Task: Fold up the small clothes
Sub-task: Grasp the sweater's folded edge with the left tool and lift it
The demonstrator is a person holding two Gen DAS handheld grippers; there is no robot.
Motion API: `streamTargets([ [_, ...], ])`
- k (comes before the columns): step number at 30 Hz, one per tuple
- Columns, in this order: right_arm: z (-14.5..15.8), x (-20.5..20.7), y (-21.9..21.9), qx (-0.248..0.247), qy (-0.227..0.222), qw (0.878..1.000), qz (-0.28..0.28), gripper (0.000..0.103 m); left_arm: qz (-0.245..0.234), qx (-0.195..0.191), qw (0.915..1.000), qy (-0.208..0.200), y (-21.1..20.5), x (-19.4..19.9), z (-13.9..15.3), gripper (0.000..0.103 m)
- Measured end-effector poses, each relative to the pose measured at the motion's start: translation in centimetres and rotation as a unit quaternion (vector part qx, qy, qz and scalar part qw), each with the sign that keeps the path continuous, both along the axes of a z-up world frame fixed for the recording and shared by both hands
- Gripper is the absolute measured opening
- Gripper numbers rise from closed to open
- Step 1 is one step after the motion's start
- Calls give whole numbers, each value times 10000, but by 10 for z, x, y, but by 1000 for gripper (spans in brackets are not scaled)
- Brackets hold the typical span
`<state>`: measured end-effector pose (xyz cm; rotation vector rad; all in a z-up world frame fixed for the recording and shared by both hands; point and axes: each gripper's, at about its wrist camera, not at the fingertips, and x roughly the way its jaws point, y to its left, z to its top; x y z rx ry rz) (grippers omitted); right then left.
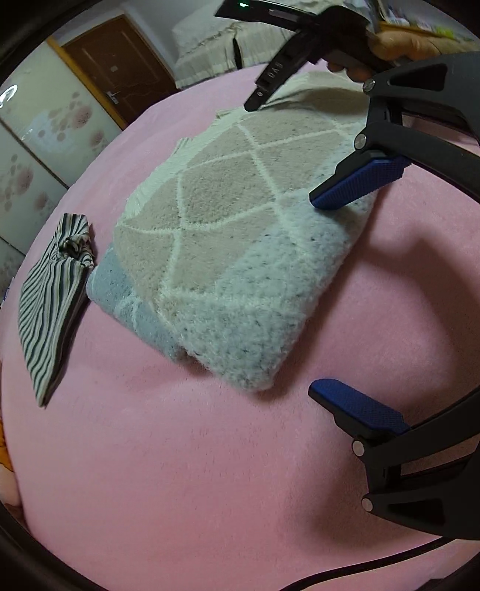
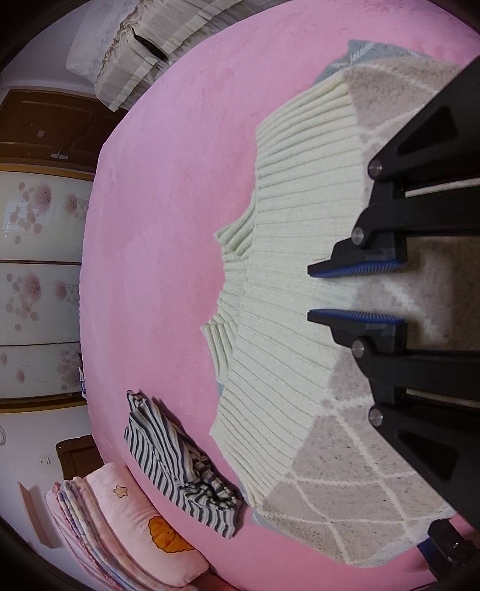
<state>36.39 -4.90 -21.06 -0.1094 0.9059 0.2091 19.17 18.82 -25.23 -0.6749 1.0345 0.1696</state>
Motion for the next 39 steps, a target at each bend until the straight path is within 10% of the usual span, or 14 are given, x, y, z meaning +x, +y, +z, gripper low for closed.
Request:
streamTargets([
  [20, 7, -39, -8, 240, -41, 9997, 91, 17, 607, -1151, 9808, -1452, 31, 48, -24, 92],
  [24, 6, -38, -12, 280, -34, 9996, 30, 17, 784, -1032, 9818, -1387, 31, 54, -25, 43],
  [26, 6, -38, -13, 325, -39, 9995, 1, 17, 805, -1078, 9811, -1391, 32, 55, -27, 36],
  [39, 1, -35, -16, 444, 94, 9989, 62, 17, 15, 770, 9761, -2032, -26, 45, 67, 22],
])
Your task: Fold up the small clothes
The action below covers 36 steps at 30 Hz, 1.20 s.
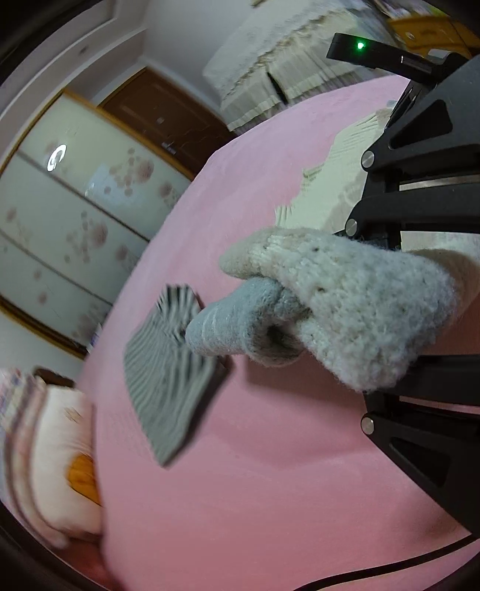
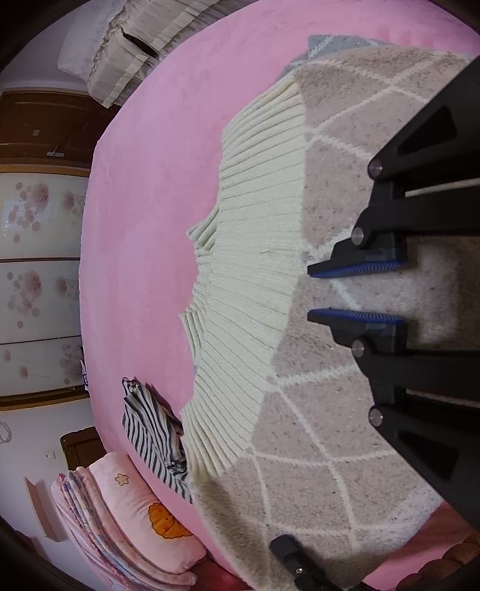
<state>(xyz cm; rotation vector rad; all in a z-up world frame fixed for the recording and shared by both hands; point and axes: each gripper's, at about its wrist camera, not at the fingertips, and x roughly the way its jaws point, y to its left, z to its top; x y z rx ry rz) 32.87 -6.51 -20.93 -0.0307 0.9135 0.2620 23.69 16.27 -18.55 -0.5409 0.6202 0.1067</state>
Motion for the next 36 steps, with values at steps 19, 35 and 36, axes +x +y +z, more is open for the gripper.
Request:
streamTargets([
  [19, 27, -40, -121, 669, -267, 9955, -622, 17, -925, 747, 9922, -362, -144, 27, 73, 22],
  [35, 1, -68, -205, 962, -78, 9872, -1269, 17, -2200, 885, 9714, -77, -300, 31, 35, 22],
  [36, 0, -69, -207, 982, -71, 9869, -1276, 17, -2308, 948, 9684, -6, -304, 28, 28, 22],
])
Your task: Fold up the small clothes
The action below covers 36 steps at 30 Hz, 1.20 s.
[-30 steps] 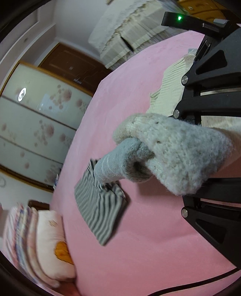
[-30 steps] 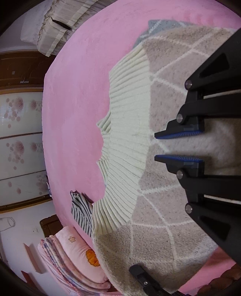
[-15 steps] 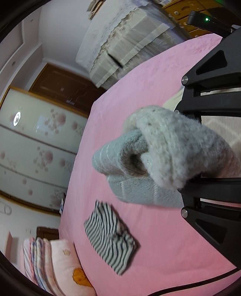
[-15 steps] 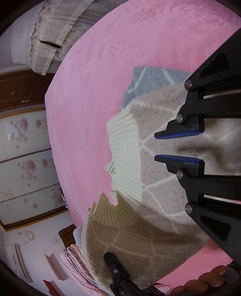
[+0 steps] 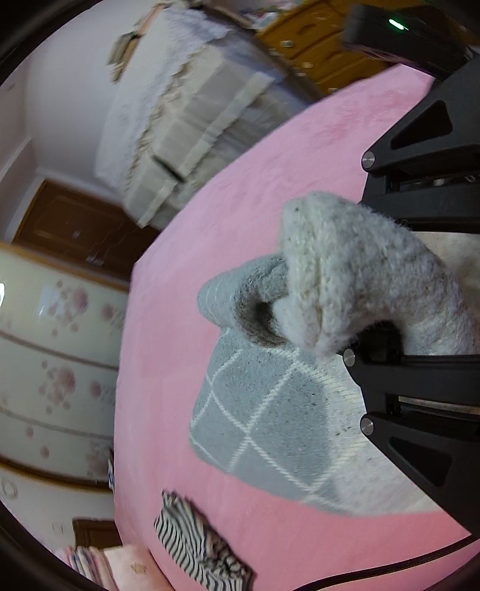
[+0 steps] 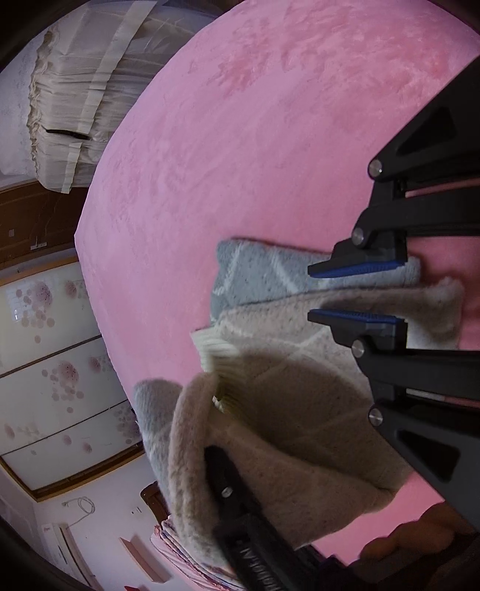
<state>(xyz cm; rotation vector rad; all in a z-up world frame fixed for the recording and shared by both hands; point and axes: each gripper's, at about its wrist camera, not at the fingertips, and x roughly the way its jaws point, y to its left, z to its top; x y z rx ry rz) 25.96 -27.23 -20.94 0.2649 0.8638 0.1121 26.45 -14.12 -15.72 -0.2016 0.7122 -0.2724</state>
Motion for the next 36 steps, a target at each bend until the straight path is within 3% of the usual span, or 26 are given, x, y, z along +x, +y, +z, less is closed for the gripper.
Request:
streamTargets([
  [3, -1, -2, -4, 56, -10, 10000, 20, 17, -172, 150, 9996, 164, -7, -9, -20, 22],
  [6, -1, -2, -6, 50, -16, 10000, 79, 17, -219, -24, 9996, 194, 1, -16, -26, 22],
  [15, 5, 15, -2, 199, -139, 9985, 500, 17, -121, -1015, 9934, 528, 35, -5, -11, 22],
  [24, -8, 66, 26, 767, 58, 9858, 1494, 17, -168, -1135, 9920, 535, 41, -7, -1, 22],
  [30, -13, 103, 16, 1035, 90, 9879, 1150, 11, -219, -1178, 9912, 559, 42, -8, 2, 22],
  [36, 2, 118, -21, 1089, -230, 9934, 273, 11, -332, -935, 9934, 568, 30, -7, -4, 22],
])
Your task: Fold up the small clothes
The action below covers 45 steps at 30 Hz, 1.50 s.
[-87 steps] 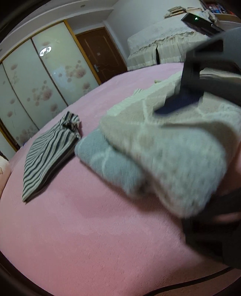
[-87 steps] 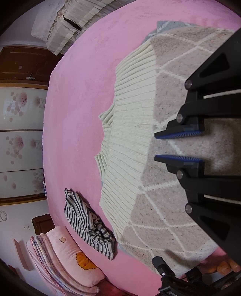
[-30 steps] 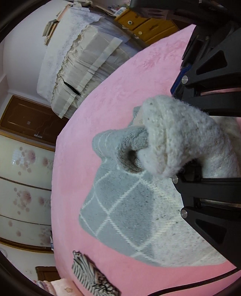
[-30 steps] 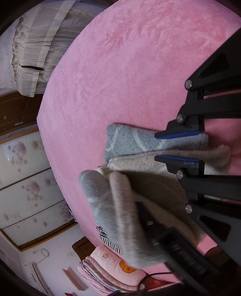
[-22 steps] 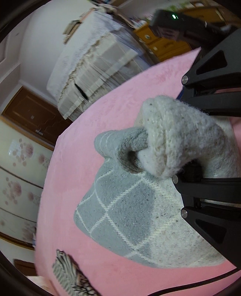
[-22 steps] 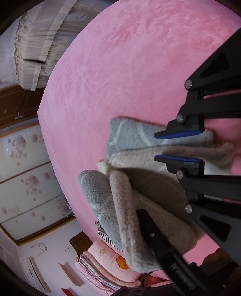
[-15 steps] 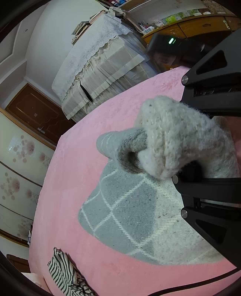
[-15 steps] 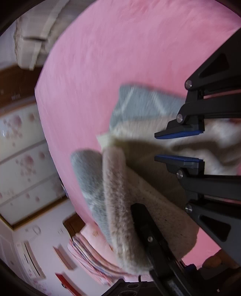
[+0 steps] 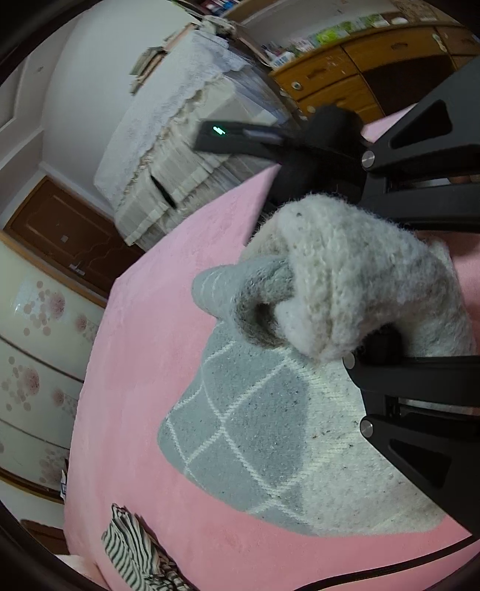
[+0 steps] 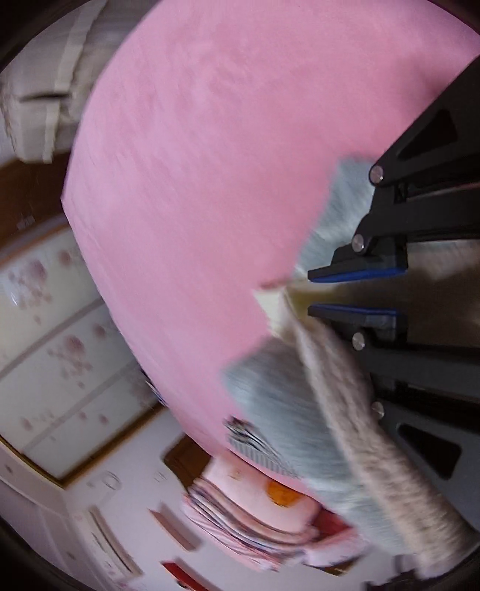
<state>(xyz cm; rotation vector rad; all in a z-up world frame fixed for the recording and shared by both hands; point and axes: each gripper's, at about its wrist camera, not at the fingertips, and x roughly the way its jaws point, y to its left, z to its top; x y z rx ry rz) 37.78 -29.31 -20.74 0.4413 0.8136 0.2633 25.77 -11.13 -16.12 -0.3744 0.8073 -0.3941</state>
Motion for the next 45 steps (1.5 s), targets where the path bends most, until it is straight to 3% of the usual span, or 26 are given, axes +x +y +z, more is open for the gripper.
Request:
streamTargets([
  [3, 5, -1, -15, -28, -50, 9995, -294, 11, -82, 234, 9997, 26, -14, 0, -9, 22],
  [8, 4, -12, -27, -295, 98, 9985, -456, 11, -242, 1034, 9942, -170, -42, -8, -18, 25],
  [10, -1, -21, -30, -375, 212, 9982, -407, 11, -341, 1455, 9886, -204, -54, -13, -24, 34],
  [12, -4, -30, -33, -434, 291, 9981, -332, 11, -518, 1778, 9825, -197, -66, -18, -28, 58],
  [14, -7, -38, -35, -518, 394, 9976, -251, 12, -735, 2008, 9763, -341, -79, -28, -28, 73],
  [17, -7, -50, -32, -546, 476, 9972, -159, 12, -811, 2187, 9705, -603, -88, -44, -22, 83],
  [20, -1, -60, -30, -502, 485, 9975, -98, 12, -927, 2142, 9703, -641, -83, -53, -13, 84],
  [25, 15, -74, -31, -351, 519, 9980, 13, 14, -1131, 1545, 9798, -582, -37, -71, 19, 84],
  [27, 25, -80, -29, -359, 490, 9981, 49, 22, -960, 1361, 9841, -616, -9, -72, 33, 90],
  [30, 40, -89, -23, -304, 426, 9985, 144, 38, -312, 1343, 9882, -672, 44, -71, 45, 93],
  [35, 47, -90, -10, 131, 577, 9975, 390, 64, 623, 1464, 9871, -157, 118, -41, 25, 93],
  [38, 39, -82, 5, 131, 866, 9950, 486, 65, 773, 1447, 9862, 213, 139, -21, 5, 93],
  [42, 25, -73, 21, 316, 1218, 9900, 641, 65, 673, 1427, 9864, 470, 136, -7, -14, 93],
  [45, 22, -71, 31, 288, 1386, 9877, 669, 67, 531, 1581, 9851, 424, 123, -1, -19, 93],
])
